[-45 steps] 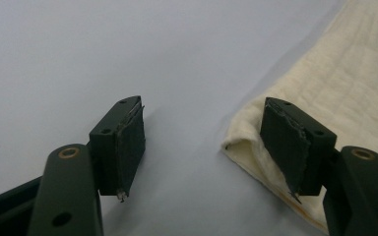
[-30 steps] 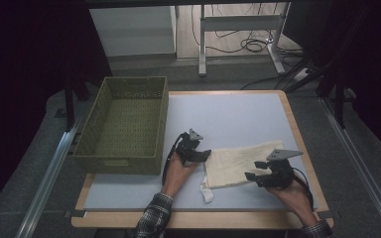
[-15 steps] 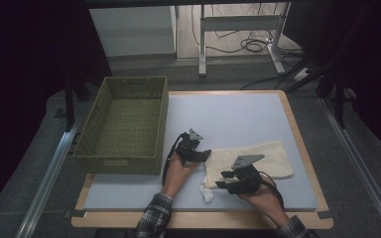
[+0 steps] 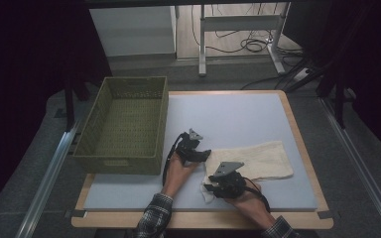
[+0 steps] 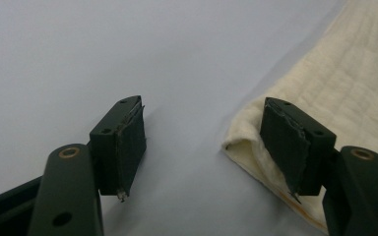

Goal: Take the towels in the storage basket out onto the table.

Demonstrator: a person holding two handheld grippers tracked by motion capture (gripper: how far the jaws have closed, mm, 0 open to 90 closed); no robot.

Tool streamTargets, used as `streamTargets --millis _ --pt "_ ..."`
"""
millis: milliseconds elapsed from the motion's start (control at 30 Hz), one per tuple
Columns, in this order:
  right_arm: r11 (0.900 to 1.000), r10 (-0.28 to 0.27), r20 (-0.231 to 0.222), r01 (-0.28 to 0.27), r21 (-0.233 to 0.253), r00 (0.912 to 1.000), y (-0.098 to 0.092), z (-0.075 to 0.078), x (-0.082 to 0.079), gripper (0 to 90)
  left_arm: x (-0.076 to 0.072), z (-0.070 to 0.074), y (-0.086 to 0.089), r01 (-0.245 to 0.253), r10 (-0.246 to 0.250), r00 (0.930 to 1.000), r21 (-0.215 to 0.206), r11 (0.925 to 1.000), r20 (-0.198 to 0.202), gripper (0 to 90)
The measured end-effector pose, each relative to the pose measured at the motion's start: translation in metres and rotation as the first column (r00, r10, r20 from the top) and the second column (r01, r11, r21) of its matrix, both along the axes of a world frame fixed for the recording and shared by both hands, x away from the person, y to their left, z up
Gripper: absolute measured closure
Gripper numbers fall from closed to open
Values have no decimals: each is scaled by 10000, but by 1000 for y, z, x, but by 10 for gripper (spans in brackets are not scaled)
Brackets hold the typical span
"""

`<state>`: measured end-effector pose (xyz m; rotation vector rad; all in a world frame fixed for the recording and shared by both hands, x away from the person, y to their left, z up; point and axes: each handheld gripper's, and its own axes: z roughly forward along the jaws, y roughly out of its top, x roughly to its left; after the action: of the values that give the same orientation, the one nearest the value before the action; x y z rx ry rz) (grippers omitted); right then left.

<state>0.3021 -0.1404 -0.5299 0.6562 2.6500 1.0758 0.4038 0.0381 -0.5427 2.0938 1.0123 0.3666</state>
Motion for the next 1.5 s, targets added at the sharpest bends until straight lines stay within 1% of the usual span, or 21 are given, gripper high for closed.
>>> streamTargets --millis 33,67,100,133,300,400,433,467,533,600,667,833,867,900,933,1033,1067,1167,1267,1333,1500 --pt "10000 0 0 0 0 10000 0 0 0 672 0 0 0 0 0 10000 0 10000 0 339" --pt "10000 -92 61 92 -27 9999 0 0 -1 731 0 0 0 -33 33 10000 11 10000 17 341" --pt "10000 -92 61 92 -27 9999 0 0 -1 731 0 0 0 -33 33 10000 11 10000 17 347" --pt "9999 -107 49 107 -37 9999 -1 0 1 806 0 0 0 -110 110 9999 -1 9999 30 358" --pt "9997 -175 -243 179 153 9996 -4 0 5 842 -1 0 0 -207 207 9998 23 9998 80 433" --pt "9995 -190 -355 199 251 9992 -5 0 6 845 -4 1 -1 360 -361 9991 25 9993 217 570" --pt "9995 -190 -355 199 251 9992 -5 0 6 845 -4 1 -1 360 -361 9991 25 9993 217 626" --pt "9994 -194 -383 205 271 9991 -5 0 6 845 -4 2 -2 500 -500 9985 22 9987 212 626" --pt "9993 -169 -526 186 316 9985 -5 1 7 847 -5 2 -2 795 -794 9968 -197 9966 67 755" --pt "9995 -90 -542 106 306 9985 -5 2 7 847 -5 2 -2 810 -814 9966 -347 9961 -101 826" --pt "9996 -3 -463 17 299 9989 -6 3 7 847 -5 2 -2 714 -724 9972 -492 9962 -179 853" --pt "9989 15 -399 4 479 9992 -10 9 7 847 -5 5 -2 612 -634 9976 -784 9950 -261 867" --pt "9981 2 -358 19 611 9994 -14 14 6 847 -6 12 -2 590 -613 9979 -991 9933 -199 868" --pt "9981 2 -358 19 611 9994 -14 14 6 847 -6 12 -2 590 -613 9979 -991 9933 -199 868" --pt "9973 -35 -352 61 735 9994 -18 18 6 847 -5 19 -3 631 -647 9978 -1109 9918 -108 868" --pt "9963 -114 -243 134 844 9996 -23 24 6 847 -4 27 -6 744 -742 9972 -1106 9911 63 866" --pt "9951 -203 -131 215 966 9997 -29 29 5 847 -3 34 -10 866 -855 9962 -1047 9907 145 866" --pt "9934 -356 28 351 1096 9994 -39 36 5 846 -1 41 -19 1017 -992 9946 -980 9900 308 865" --pt "9908 -590 116 572 1229 9982 -50 41 6 847 1 44 -25 1107 -1074 9934 -947 9893 393 865" --pt "9884 -732 59 718 1341 9973 -59 43 6 847 4 47 -34 1265 -1222 9915 -1087 9860 450 865" --pt "9843 -1039 119 1012 1446 9945 -75 46 6 847 6 51 -47 1514 -1451 9874 -1105 9823 630 866"
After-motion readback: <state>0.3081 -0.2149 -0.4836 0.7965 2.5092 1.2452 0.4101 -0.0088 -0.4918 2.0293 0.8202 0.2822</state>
